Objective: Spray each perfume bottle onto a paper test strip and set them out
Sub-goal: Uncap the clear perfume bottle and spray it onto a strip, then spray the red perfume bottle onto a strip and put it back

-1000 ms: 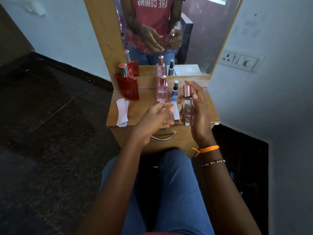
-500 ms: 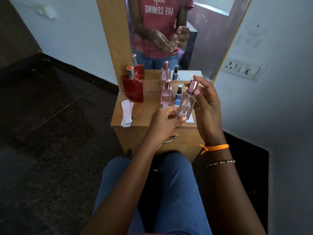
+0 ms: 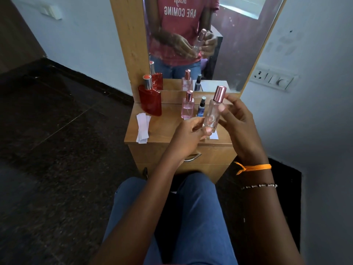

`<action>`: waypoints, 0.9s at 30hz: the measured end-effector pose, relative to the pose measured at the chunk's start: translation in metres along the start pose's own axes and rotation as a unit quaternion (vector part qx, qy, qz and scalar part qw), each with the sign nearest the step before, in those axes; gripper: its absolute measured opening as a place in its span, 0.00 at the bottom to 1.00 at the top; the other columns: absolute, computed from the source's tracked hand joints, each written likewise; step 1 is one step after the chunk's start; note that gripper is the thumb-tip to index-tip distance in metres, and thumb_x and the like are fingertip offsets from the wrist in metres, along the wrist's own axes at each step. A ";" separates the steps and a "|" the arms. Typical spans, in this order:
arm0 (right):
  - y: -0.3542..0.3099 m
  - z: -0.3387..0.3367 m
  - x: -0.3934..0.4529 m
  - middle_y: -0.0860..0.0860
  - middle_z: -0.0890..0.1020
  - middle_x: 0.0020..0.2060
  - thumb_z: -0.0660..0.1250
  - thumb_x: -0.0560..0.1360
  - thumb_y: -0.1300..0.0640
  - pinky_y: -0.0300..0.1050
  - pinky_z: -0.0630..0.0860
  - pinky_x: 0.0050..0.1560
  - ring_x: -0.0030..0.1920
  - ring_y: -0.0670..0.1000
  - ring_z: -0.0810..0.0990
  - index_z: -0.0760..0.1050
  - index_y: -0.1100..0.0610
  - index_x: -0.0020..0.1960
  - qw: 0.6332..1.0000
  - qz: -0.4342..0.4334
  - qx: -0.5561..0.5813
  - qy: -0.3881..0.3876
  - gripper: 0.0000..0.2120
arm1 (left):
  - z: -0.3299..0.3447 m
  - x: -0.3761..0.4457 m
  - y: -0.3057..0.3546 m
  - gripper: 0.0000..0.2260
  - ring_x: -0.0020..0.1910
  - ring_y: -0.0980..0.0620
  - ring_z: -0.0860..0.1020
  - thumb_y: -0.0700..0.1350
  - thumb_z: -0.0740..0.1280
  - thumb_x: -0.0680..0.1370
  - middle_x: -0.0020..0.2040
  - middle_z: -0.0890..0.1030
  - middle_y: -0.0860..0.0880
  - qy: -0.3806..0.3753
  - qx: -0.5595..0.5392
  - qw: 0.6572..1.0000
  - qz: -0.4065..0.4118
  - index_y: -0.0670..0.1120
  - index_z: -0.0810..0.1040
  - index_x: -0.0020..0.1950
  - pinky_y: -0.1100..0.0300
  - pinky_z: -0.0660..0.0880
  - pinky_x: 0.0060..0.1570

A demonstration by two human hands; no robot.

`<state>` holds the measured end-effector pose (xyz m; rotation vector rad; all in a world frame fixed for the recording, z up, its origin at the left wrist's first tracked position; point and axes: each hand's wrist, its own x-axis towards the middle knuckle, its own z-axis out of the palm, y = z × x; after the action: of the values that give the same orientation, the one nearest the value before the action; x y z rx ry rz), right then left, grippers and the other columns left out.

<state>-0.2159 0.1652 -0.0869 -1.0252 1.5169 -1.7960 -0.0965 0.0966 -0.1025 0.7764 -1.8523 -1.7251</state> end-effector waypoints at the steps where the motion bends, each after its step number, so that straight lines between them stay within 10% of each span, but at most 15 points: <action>1: 0.003 -0.002 -0.002 0.53 0.82 0.50 0.64 0.76 0.63 0.43 0.79 0.54 0.52 0.50 0.81 0.71 0.61 0.65 1.000 0.010 -0.012 -0.024 0.17 | 0.000 0.002 -0.001 0.14 0.55 0.52 0.80 0.39 0.64 0.78 0.53 0.80 0.51 0.000 0.001 1.000 -0.004 0.43 0.75 0.63 0.60 0.77 0.56; 27: 0.089 -0.032 0.078 0.53 0.81 0.53 0.65 0.76 0.66 0.41 0.77 0.57 0.56 0.51 0.80 0.73 0.60 0.59 0.980 0.009 -0.193 0.042 0.13 | -0.017 0.020 -0.039 0.17 0.54 0.52 0.78 0.43 0.65 0.77 0.53 0.78 0.53 0.089 0.038 0.991 -0.091 0.51 0.71 0.66 0.66 0.73 0.41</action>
<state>-0.2897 0.1011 -0.1615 -1.1174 1.9734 -1.5826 -0.0959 0.0689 -0.1405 1.1217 -1.7817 -1.6398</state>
